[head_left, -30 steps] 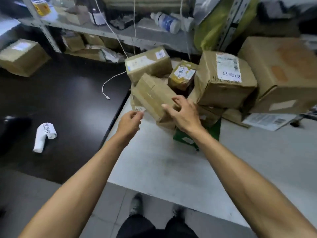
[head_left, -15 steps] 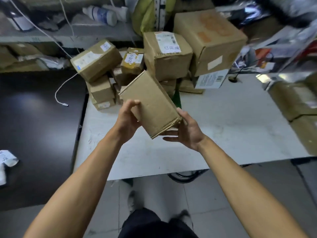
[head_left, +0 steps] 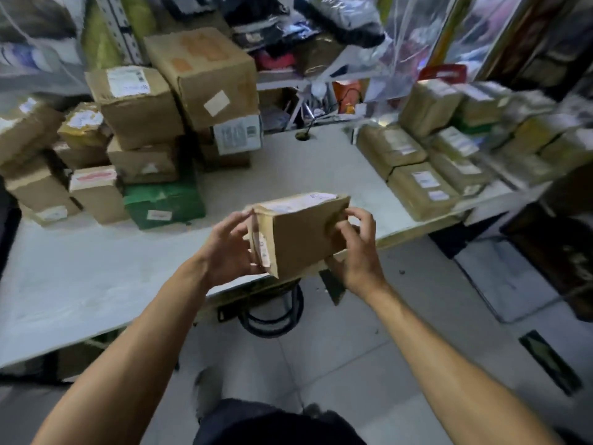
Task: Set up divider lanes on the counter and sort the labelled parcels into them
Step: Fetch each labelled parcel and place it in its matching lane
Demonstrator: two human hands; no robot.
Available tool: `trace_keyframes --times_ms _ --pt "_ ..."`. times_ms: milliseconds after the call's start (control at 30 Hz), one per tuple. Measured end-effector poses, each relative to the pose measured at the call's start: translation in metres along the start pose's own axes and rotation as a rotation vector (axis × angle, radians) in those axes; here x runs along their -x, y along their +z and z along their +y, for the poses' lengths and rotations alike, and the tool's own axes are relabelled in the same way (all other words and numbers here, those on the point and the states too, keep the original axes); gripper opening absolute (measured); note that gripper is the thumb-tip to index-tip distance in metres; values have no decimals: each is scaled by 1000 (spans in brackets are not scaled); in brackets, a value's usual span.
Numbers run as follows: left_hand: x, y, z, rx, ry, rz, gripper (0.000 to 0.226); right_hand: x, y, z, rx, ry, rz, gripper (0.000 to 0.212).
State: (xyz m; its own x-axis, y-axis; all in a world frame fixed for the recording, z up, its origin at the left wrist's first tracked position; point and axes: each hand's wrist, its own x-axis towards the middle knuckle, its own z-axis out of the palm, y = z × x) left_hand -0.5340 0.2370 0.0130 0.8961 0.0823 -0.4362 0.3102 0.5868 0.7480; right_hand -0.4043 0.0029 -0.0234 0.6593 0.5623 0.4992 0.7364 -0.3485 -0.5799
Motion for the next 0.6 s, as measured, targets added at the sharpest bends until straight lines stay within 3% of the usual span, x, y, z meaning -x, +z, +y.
trace_keyframes --times_ms 67,200,300,467,533,600 --pt "-13 31 -14 -76 29 -22 89 13 -25 18 -96 76 -15 42" --pt "-43 88 -43 -226 208 7 39 38 -59 36 -446 305 -44 44" --pt "-64 118 -57 -290 261 7 37 50 -76 51 -777 555 60 44" --pt "-99 163 -73 -351 214 33 11 50 -115 74 -799 674 133 51" --pt "-116 177 -78 -367 175 18 17 48 -129 89 -752 706 145 51" --pt "-134 194 -81 -358 114 16 38 44 -143 104 -716 753 209 45"
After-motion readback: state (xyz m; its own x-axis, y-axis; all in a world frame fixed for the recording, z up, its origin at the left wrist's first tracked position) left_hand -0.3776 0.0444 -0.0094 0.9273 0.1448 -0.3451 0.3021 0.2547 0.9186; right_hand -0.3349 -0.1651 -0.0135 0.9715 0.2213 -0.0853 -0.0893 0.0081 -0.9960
